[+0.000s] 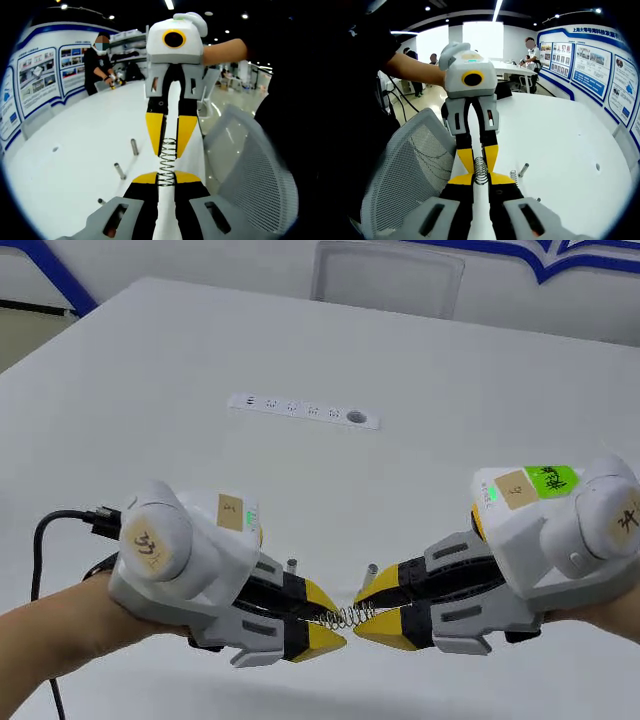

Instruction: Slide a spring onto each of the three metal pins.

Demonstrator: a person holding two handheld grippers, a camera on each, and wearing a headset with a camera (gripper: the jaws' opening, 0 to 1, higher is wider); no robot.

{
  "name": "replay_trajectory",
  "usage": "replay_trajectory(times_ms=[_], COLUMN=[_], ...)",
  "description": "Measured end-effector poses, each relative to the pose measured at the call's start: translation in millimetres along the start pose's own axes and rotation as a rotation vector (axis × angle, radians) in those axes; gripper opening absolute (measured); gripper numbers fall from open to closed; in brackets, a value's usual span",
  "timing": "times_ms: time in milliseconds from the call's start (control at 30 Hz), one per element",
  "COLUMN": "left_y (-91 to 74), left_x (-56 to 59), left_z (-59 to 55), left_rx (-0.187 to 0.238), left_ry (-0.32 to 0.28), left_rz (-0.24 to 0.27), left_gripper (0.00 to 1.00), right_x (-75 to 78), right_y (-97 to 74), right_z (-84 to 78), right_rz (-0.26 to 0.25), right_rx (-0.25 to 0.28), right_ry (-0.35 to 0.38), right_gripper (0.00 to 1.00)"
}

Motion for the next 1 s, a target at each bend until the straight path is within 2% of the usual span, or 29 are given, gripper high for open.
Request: replay_trajectory(times_ms=[133, 367, 433, 600, 833, 1000], left_y=[0.4, 4.3, 4.8, 5.5, 1.6, -3.3], left_x=[-0.7, -0.9, 0.0, -1.8, -6.3, -12.1], left_z=[-0.6, 0.5, 1.9, 3.2, 5.3, 0.6], left_rx=[-0.002, -0.003, 0.007, 0.017, 0.061, 0.051], left_ry=[-0.002, 0.000, -0.010, -0.027, -0.066, -0.101], left_rz=[0.003, 0.007, 0.001, 0.011, 0.040, 0.067], left_gripper=[0.10, 0.10, 0.10, 0.10, 0.12, 0.20], right_x=[0.1, 0.7, 0.4, 2.3, 5.6, 7.9], right_y=[1.3, 4.0, 4.1, 3.1, 0.1, -1.3], right_z=[9.3, 16.7, 19.0, 19.9, 22.2, 24.1], right_rz=[-0.002, -0.010, -0.009, -0.019, -0.041, -0.050], right_rx=[0.054, 0.085, 0.101, 0.105, 0.118, 0.120], right_ry=[0.023, 0.036, 0.045, 0.059, 0.073, 0.075], right_gripper=[0.11, 0.11, 0.11, 0.11, 0.11, 0.11])
Point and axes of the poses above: the centre of the closed fingertips' face, and the gripper's own axes: y roughly forward along the fingers, x roughly to its right, z roughly out of its top, the point moved 5 cm from there along -y, roughly backward along the fingers, and after that the axes turned 2 degrees about z, right-handed, at the moved point
